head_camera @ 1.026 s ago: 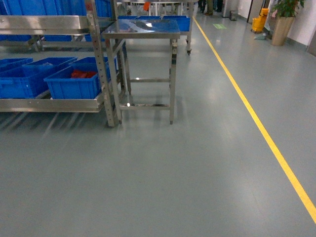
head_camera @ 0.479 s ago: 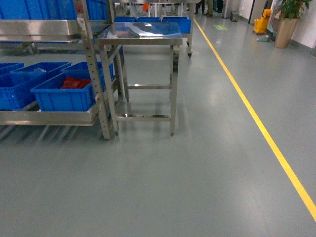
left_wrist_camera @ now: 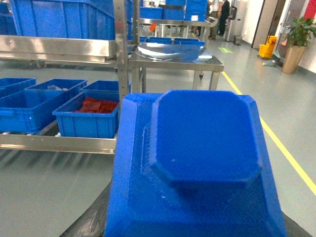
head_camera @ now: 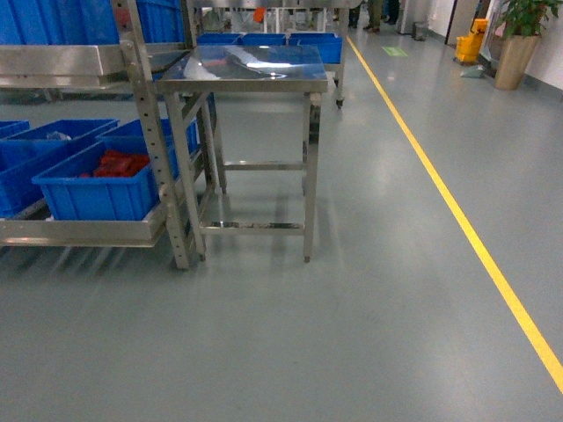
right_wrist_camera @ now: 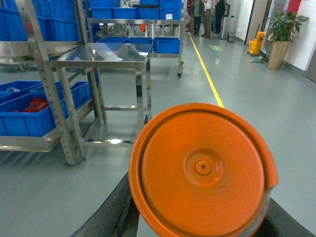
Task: Sort blue parts and orange caps into right shelf containers
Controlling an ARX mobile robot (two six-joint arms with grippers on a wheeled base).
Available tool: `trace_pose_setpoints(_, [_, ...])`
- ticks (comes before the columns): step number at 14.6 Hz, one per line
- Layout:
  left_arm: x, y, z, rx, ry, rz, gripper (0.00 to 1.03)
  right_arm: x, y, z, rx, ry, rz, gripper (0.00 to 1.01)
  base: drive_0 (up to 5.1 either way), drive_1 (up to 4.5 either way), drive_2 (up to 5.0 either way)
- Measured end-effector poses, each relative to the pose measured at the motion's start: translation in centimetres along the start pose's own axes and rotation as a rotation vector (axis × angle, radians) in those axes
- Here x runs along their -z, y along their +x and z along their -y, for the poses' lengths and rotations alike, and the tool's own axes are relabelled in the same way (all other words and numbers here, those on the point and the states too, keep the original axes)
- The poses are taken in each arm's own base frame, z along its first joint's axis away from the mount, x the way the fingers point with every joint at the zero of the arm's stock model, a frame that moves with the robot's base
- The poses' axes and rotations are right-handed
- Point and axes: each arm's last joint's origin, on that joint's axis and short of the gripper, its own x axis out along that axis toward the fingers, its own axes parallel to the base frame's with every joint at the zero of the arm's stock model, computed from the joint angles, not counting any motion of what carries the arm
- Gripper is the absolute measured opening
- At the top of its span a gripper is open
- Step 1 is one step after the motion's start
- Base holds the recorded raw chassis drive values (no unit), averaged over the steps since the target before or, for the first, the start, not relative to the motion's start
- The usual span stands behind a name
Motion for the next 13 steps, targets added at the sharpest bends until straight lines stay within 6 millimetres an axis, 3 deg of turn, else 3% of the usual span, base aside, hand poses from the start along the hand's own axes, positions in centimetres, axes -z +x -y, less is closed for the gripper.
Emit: trace_pose_setpoints(13, [-0.01, 0.00, 0.00, -0.001, 0.000, 0.001, 0.42, 0.01, 0.00, 0.00, 0.000, 0.000, -0.001, 0.43, 0.0, 4.20, -4.1])
